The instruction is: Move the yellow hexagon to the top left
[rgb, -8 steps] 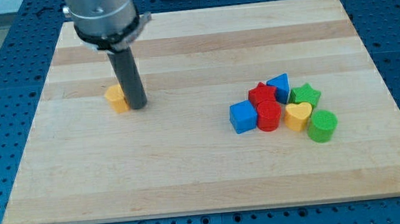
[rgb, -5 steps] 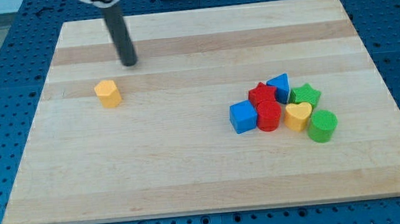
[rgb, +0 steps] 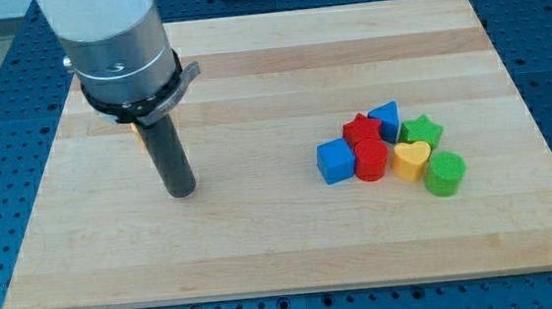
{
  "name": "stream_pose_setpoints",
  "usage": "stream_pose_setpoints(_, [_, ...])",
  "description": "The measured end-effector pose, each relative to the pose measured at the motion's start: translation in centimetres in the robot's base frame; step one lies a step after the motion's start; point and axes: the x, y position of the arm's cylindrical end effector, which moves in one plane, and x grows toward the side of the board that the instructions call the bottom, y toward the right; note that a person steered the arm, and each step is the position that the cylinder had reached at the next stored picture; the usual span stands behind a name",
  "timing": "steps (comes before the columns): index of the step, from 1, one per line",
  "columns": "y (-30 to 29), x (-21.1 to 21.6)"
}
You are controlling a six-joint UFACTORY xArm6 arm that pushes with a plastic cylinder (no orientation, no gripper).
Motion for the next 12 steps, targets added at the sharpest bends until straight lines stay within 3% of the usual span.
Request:
stream_pose_setpoints(1, [-1.1,-2.3])
stream_pose_setpoints(3, [-2.9,-13.5])
stream_pose_setpoints(4, [-3.5,-16.0])
stream_pose_setpoints(5, [-1.0,-14.7])
stream_pose_setpoints(6, [-0.4,-9.6])
stream_pose_setpoints(10, [-6.9,-8.3])
stream_pose_setpoints(12, [-7.2,-18.5])
